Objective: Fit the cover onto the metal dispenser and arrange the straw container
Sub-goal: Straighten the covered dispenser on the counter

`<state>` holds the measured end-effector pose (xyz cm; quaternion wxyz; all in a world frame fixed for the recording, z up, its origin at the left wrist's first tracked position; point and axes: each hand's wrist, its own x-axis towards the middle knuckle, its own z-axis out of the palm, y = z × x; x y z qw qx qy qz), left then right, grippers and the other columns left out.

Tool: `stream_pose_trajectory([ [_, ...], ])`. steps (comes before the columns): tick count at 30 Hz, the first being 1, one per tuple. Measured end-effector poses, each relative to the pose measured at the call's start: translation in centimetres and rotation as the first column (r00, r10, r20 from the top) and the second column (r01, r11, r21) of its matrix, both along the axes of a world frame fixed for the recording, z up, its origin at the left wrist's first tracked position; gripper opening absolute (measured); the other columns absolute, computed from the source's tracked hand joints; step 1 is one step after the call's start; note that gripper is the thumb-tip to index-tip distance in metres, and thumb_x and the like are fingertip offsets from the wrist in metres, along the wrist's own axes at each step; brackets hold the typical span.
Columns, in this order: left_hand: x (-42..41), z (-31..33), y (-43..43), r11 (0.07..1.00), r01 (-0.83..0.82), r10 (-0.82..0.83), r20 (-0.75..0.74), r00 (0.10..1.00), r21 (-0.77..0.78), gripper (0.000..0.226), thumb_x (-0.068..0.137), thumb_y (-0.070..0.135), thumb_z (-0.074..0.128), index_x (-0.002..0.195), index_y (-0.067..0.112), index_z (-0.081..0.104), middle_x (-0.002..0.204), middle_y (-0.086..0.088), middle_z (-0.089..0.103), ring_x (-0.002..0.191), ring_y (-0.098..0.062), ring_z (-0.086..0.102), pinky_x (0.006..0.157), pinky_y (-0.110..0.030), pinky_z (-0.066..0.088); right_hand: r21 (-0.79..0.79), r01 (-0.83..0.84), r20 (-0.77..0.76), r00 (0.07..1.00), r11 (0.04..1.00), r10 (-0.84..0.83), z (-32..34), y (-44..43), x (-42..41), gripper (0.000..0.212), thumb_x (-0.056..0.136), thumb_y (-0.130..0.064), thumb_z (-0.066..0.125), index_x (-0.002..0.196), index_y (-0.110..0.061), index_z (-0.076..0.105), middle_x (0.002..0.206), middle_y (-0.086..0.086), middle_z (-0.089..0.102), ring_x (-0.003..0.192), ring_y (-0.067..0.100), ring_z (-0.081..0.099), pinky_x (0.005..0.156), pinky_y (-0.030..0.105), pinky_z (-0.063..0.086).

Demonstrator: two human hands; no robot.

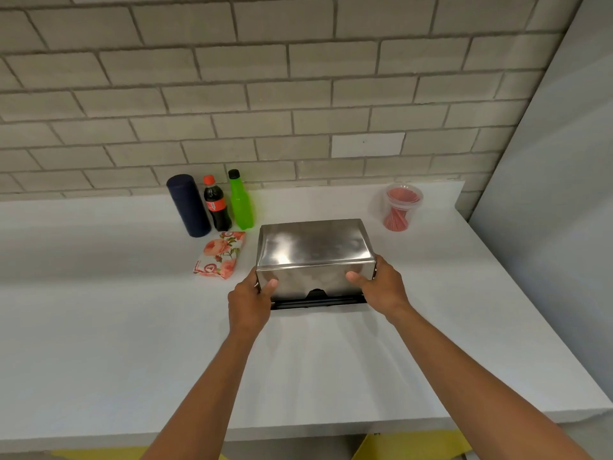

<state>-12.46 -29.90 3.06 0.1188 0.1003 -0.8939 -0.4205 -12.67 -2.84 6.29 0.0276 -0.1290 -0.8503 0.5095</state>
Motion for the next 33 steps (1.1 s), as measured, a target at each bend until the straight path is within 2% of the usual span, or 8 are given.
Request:
stream_pose_trajectory([
  [7,-3.7,0.2,1.6,1.0,0.013,-0.013,-0.011,1.0,0.002,0.038,0.097,0.043,0.063,0.121,0.014,0.068,0.075,0.001,0.066,0.072,-0.016,0.061,0.062,-0.028,0.043,0.026,-0.015,0.004,1.0,1.0,0.015,0.3,1.3,-3.7,0.029,0.086,-0.034,0.08,0.084,-0.044,0.052,0.091,-0.022,0.061,0.093,0.015,0.061,0.084,0.029,0.045],
  [11,-6.6,0.2,2.4,1.0,0.026,-0.027,-0.023,0.999,-0.005,0.036,0.099,0.042,0.062,0.118,0.012,0.068,0.075,0.002,0.065,0.075,-0.022,0.063,0.066,-0.032,0.046,0.042,-0.027,-0.003,1.0,0.999,0.027,0.5,2.0,-6.4,0.029,0.088,-0.032,0.078,0.095,-0.039,0.051,0.093,-0.015,0.062,0.092,0.017,0.058,0.084,0.03,0.044],
  [14,-8.8,0.1,3.0,0.999,0.03,-0.03,-0.006,1.0,0.016,0.033,0.1,0.04,0.061,0.121,0.015,0.067,0.089,-0.004,0.073,0.086,-0.028,0.067,0.075,-0.038,0.054,0.051,-0.038,0.003,0.999,0.998,0.038,0.6,2.4,-8.7,0.027,0.089,-0.033,0.076,0.104,-0.033,0.053,0.103,-0.006,0.066,0.095,0.019,0.06,0.087,0.035,0.049],
  [17,-10.8,0.1,3.6,0.999,0.005,-0.006,0.018,1.0,0.041,0.027,0.099,0.035,0.064,0.119,0.017,0.067,0.096,-0.002,0.075,0.091,-0.028,0.069,0.075,-0.035,0.051,0.066,-0.044,0.011,0.999,0.997,0.043,0.6,2.9,-10.6,0.025,0.09,-0.034,0.074,0.101,-0.034,0.052,0.101,-0.005,0.067,0.093,0.02,0.061,0.088,0.037,0.051],
  [21,-13.1,0.2,4.4,0.998,-0.037,0.034,0.056,0.998,0.052,0.026,0.098,0.034,0.065,0.116,0.016,0.067,0.089,-0.002,0.072,0.089,-0.028,0.067,0.071,-0.032,0.043,0.114,-0.068,0.024,0.998,0.991,0.066,0.8,3.5,-13.1,0.023,0.091,-0.034,0.071,0.09,-0.037,0.047,0.095,-0.006,0.063,0.092,0.023,0.062,0.087,0.039,0.051],
  [24,-14.5,0.4,4.8,0.998,-0.051,0.049,0.078,0.996,0.03,0.027,0.098,0.035,0.063,0.114,0.013,0.066,0.091,-0.009,0.072,0.091,-0.033,0.066,0.073,-0.037,0.047,0.121,-0.078,0.048,0.996,0.99,0.072,1.0,3.7,-14.5,0.022,0.091,-0.035,0.07,0.1,-0.032,0.049,0.099,-0.004,0.063,0.096,0.025,0.063,0.088,0.039,0.051],
  [28,-16.0,0.7,5.2,0.998,-0.058,0.058,0.077,0.995,-0.008,0.032,0.098,0.034,0.063,0.108,0.004,0.061,0.1,-0.021,0.069,0.095,-0.041,0.064,0.083,-0.047,0.05,0.135,-0.083,0.067,0.995,0.987,0.075,1.2,3.7,-16.0,0.034,0.091,-0.036,0.069,0.119,-0.024,0.054,0.11,0.001,0.065,0.109,0.029,0.064,0.085,0.035,0.046],
  [33,-17.6,1.2,5.3,0.999,-0.043,0.045,0.113,0.993,-0.022,0.028,0.099,0.035,0.059,0.112,0.011,0.061,0.105,-0.016,0.069,0.101,-0.039,0.063,0.089,-0.05,0.051,0.145,-0.092,0.041,0.995,0.985,0.087,1.3,3.6,-17.2,0.028,0.092,-0.033,0.069,0.109,-0.026,0.048,0.101,-0.004,0.058,0.109,0.03,0.063,0.084,0.035,0.045],
])
